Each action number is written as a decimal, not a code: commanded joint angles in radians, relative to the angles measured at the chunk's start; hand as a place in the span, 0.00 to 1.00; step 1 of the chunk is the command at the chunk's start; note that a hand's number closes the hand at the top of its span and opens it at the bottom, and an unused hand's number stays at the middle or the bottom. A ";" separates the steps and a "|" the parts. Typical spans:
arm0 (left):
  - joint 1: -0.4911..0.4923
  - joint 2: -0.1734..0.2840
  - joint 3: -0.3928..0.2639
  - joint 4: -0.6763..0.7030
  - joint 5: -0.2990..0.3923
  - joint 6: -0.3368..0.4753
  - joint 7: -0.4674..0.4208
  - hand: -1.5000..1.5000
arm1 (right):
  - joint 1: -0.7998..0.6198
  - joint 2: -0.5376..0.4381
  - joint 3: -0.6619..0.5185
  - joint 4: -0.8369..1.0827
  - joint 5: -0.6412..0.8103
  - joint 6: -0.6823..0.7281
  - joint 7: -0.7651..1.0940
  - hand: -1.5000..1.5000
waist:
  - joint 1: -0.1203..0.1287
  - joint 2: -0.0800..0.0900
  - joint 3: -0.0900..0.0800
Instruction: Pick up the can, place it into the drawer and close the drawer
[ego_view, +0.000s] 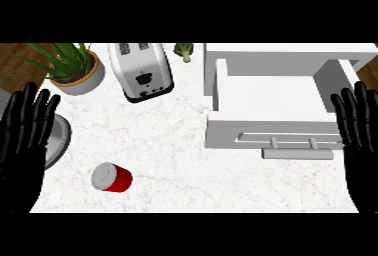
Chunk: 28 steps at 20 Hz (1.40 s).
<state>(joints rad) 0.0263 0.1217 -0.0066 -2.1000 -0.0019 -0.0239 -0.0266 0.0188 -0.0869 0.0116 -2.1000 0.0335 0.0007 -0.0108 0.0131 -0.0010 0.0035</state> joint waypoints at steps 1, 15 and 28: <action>-0.007 0.039 0.010 -0.083 0.082 -0.072 0.073 0.00 | 0.034 0.011 0.025 -0.068 -0.019 0.013 0.048 0.00 | -0.013 -0.001 -0.004; 0.348 0.280 0.151 -0.133 0.490 -0.429 0.208 0.00 | 0.197 -0.001 -0.155 -0.042 -0.106 -0.019 0.169 0.00 | -0.011 -0.002 -0.003; 0.484 0.285 0.432 -0.192 0.777 -0.556 0.309 0.00 | 0.277 -0.068 -0.339 -0.020 -0.271 0.129 0.135 0.00 | -0.007 -0.002 -0.003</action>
<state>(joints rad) 0.4556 0.4155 0.3581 -2.2853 0.7056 -0.5524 0.2554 0.2931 -0.1172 -0.2646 -2.1284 -0.1819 0.0912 0.1084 0.0035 -0.0022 0.0003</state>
